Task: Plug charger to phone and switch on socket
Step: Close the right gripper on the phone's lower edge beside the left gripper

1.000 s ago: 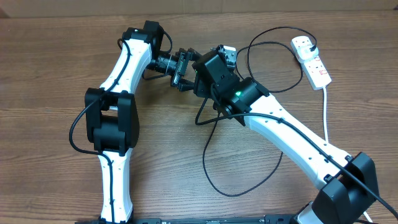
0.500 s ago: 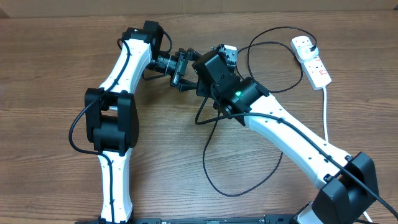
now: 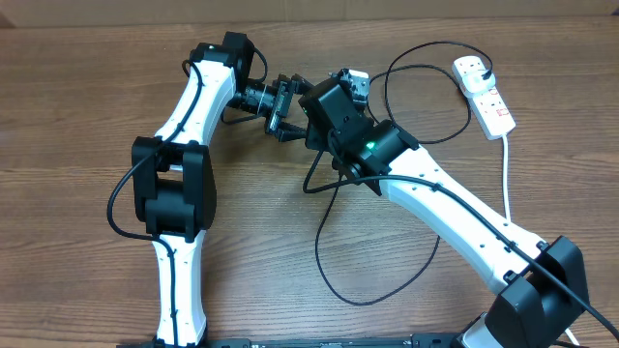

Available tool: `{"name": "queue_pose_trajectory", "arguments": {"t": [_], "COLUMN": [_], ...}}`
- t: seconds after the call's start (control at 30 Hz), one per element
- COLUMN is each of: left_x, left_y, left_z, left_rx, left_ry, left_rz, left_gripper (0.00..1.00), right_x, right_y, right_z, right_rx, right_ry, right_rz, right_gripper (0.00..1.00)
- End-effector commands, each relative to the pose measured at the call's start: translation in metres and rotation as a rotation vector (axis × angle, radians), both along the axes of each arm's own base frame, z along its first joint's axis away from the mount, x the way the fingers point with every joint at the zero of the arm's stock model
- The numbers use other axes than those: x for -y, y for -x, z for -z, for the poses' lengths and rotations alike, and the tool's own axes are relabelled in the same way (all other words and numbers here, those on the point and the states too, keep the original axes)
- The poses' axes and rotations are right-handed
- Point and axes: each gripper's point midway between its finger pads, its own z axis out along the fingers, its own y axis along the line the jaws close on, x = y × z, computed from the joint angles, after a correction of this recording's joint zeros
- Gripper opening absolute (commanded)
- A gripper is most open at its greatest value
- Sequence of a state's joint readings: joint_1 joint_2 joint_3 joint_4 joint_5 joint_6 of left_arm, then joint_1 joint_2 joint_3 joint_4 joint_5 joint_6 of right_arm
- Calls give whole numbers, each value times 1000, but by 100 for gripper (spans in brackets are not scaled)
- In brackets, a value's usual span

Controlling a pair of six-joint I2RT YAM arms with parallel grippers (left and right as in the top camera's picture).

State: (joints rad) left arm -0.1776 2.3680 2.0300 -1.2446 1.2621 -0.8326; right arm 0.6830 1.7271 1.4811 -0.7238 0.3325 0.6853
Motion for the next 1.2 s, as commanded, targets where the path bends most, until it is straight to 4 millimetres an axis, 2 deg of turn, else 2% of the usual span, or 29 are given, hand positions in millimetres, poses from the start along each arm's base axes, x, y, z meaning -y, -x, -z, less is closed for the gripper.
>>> {"name": "queue_pose_trajectory", "arguments": {"t": [0.0,0.1,0.27,0.43,0.97,1.17], "left_x": [8,8,8,8,8,8], "left_y": [0,0,0,0,0,0], "left_z": [-12,-12,-12,-12,-12,-13], "left_rx": [14,14,14,14,14,14], "left_ry": [38,38,38,38,38,39], "left_rz": [11,12,12,12,12,12], "left_gripper": [73,74,74,74,75,77], "right_x": [-1,-1,-1,0,1,1], "right_y": [-4,-4,-4,-4,-2,-2], "right_z": [-6,-6,-6,-6,-4,-4], "right_rx": [23,23,21,19,10,9], "right_ry": [-4,-3,-14,-16,-8,-8], "right_rz": [12,12,25,28,28,28], "right_gripper": [32,32,24,24,13,4]}}
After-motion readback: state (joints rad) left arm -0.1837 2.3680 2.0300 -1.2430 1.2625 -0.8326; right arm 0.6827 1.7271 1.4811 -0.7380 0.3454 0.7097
